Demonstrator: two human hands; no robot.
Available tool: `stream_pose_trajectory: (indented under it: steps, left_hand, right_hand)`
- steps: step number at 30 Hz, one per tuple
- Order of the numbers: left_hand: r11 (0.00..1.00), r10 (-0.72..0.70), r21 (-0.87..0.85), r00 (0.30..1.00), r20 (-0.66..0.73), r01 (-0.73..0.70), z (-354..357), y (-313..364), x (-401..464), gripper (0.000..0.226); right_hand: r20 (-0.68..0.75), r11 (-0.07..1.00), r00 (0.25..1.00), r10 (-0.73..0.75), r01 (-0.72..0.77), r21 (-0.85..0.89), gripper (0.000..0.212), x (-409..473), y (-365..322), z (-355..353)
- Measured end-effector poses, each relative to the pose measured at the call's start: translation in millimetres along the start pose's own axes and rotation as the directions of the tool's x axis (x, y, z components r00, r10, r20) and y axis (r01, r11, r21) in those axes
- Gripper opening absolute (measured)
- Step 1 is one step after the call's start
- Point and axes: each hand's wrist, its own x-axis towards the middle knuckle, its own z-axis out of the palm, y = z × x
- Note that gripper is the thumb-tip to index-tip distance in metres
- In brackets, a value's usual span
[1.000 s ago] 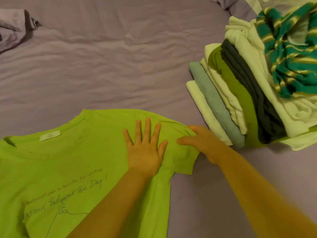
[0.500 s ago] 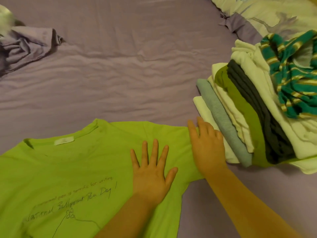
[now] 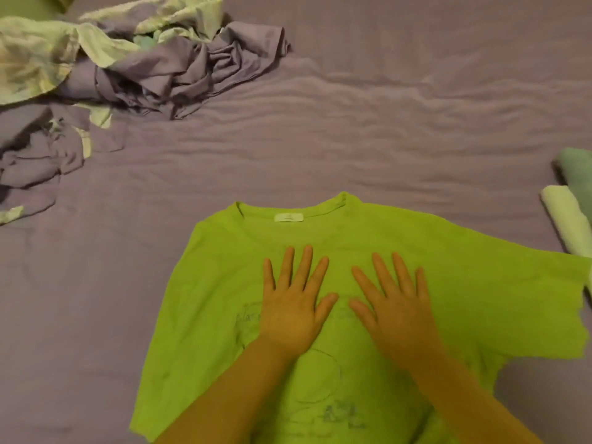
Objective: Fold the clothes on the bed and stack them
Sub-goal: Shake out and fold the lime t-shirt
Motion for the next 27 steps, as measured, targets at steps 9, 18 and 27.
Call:
stream_pose_trajectory:
  steps: [9,18,27]
  left_hand:
    - [0.879,-0.455,-0.211,0.884,-0.105,0.428,-31,-119,-39,0.050]
    - [0.402,-0.596,-0.637,0.716,0.363,0.658,-40,-180,-66,0.023]
    - [0.716,-0.423,-0.579,0.902,0.084,0.390,-93,-231,-49,0.028]
  right_hand:
    - [0.007,0.969,0.969,-0.246,0.246,0.025,0.058,30,-145,27]
    - [0.126,0.983,0.978,-0.168,0.175,-0.047,0.063,50,-199,37]
    - [0.126,0.994,0.989,-0.078,0.088,-0.070,0.065,56,-214,33]
